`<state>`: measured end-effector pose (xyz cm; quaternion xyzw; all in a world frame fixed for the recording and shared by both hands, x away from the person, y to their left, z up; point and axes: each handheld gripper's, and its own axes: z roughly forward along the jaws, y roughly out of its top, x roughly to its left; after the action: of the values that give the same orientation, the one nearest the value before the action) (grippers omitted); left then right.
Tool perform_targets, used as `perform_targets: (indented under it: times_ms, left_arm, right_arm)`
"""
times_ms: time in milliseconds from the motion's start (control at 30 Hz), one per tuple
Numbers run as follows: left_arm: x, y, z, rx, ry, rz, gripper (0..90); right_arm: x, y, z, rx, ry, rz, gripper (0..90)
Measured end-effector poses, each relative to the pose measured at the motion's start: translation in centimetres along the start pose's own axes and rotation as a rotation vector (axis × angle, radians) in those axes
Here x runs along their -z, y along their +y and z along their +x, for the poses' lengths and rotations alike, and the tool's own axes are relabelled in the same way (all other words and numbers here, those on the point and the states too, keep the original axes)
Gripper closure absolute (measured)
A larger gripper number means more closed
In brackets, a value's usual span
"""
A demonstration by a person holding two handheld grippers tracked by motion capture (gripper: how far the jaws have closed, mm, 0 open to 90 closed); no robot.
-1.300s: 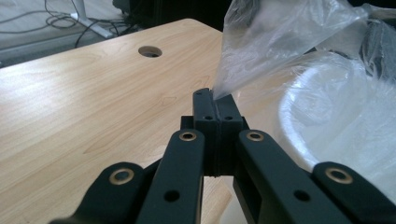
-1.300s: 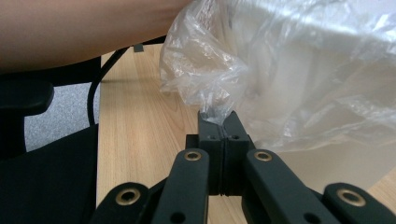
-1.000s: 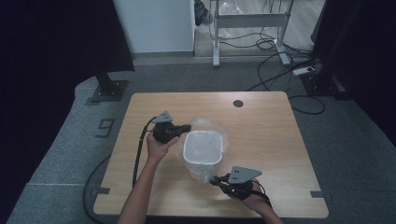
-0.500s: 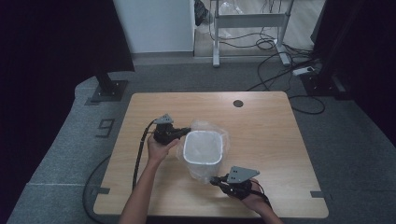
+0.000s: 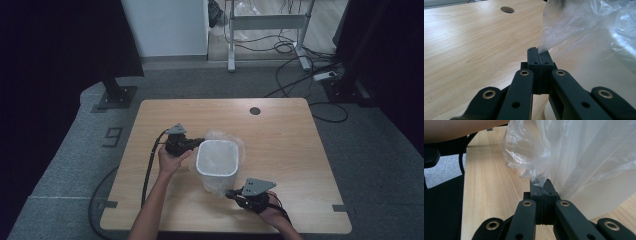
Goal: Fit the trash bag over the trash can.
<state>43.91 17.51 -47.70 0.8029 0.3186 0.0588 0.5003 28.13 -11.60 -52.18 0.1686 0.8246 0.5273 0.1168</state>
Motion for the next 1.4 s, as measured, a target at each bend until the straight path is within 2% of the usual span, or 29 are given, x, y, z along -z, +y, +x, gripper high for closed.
perform_targets:
  times_ms: [333,633,733,1167,1400]
  left_arm:
    - [-0.1,-0.7,-0.2,-0.014,0.012,-0.027,90.0]
    - [0.0,-1.5,-0.4,-0.047,0.039,-0.070,90.0]
    - [-0.2,-1.7,-0.3,-0.044,0.038,-0.077,90.0]
    - [-0.7,-2.0,-0.2,-0.026,0.036,-0.037,90.0]
    - [-0.8,-2.0,-0.2,-0.024,0.039,-0.037,88.9]
  right_arm:
    - [0.0,-0.1,-0.1,-0.004,0.000,0.012,89.0]
    - [-0.2,-0.1,-0.1,-0.002,0.005,0.019,89.0]
    - [-0.3,-0.2,-0.1,-0.003,0.006,0.023,89.0]
    - [-0.4,-0.4,-0.2,0.004,0.005,0.043,89.0]
    - [-0.4,-0.4,-0.2,0.001,0.001,0.037,88.7]
